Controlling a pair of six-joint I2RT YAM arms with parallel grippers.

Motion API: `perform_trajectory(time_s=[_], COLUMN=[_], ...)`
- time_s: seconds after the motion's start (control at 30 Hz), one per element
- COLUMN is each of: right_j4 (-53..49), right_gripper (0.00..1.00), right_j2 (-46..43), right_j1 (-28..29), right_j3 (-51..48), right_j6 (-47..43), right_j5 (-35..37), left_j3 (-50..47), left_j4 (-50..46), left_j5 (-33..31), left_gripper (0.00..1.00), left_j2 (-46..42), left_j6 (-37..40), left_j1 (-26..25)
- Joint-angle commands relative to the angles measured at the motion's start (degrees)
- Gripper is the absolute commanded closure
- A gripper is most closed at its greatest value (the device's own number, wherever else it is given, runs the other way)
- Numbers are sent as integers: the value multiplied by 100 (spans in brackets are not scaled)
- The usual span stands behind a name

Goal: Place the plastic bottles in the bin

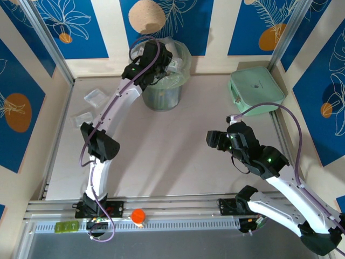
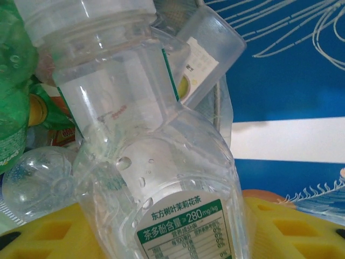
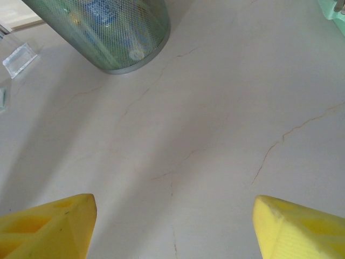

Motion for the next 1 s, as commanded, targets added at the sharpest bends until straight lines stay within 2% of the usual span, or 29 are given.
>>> perform_trajectory(time_s=[0.0, 0.23, 0.33, 0.57, 0.97], right_j4=[62, 57, 78, 18, 104], right_gripper=[23, 23, 23, 24, 24], right_j2=[-74, -59, -49, -12, 79], right_j1=[20, 29, 32, 33, 33], right_j3=[-84, -93, -78, 6, 33], right_j6=[-68, -85, -103, -127, -162], right_j5=[23, -26, -17, 0, -51], left_j3=[-478, -544, -553, -553, -842], left_j4=[-271, -401, -435, -334, -148], left_j5=[-351, -480, -384, -166, -75], left_gripper=[43, 42, 28, 15, 19], left_j2=[-225, -236, -196, -351, -1016], left_j6=[-288, -378, -423, -150, 862], left_j1=[146, 306, 326, 325, 341])
